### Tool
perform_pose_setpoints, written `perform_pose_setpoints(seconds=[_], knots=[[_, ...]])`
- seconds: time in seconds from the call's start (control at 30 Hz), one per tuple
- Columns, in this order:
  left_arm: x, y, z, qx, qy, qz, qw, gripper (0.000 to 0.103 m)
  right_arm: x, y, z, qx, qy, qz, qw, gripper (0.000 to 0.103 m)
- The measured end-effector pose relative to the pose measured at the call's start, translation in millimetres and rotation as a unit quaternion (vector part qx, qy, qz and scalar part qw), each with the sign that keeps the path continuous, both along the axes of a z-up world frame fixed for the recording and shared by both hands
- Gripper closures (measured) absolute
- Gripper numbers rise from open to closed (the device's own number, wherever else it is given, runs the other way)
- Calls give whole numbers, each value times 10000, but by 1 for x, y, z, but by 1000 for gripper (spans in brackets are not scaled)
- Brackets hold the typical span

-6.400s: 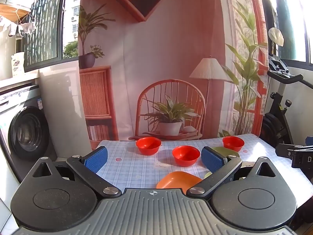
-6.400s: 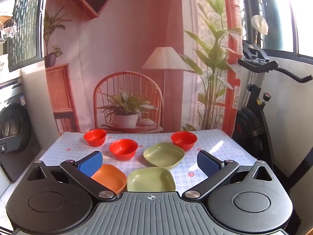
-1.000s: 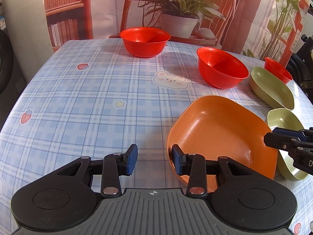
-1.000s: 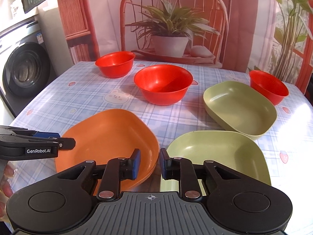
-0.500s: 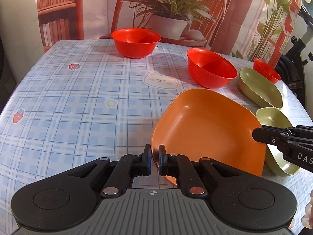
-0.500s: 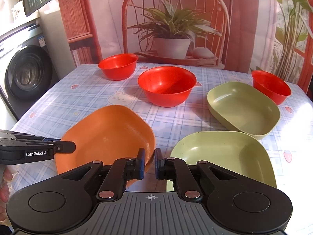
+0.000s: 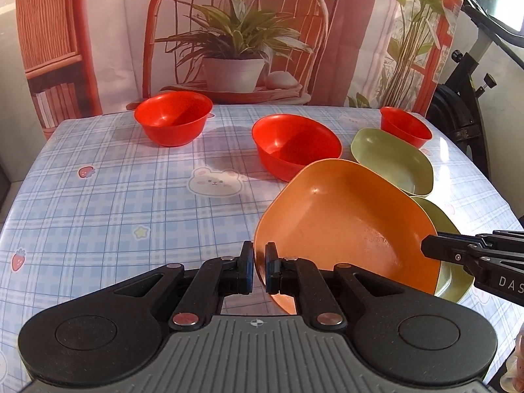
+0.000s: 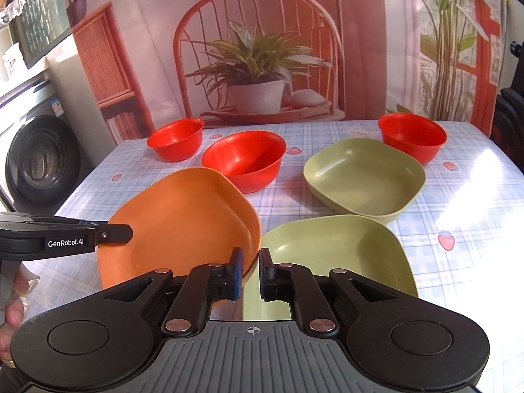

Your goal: Organize plates and bowls

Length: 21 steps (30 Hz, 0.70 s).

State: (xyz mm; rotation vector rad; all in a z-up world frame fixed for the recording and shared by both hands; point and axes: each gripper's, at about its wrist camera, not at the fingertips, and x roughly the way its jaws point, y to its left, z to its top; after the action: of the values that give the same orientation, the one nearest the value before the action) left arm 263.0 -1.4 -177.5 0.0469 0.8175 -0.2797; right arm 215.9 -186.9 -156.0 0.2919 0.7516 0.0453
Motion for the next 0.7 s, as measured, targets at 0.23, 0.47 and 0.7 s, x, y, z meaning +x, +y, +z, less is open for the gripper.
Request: perform_pose_setpoints(seconds=[0.23,0.47,0.7], knots=[[26,-66,6,143,-68,-678,9976,95,-30,-45,-3,48,45,-648,9979,93],[41,-103,-13,171,132,-985,9949,95,-39,-70,-19,98,257,-978,9948,93],[46,-123,-27,448,167,-1182,9918,94,-43,-75,-28,162,392,-1069,9934,93]])
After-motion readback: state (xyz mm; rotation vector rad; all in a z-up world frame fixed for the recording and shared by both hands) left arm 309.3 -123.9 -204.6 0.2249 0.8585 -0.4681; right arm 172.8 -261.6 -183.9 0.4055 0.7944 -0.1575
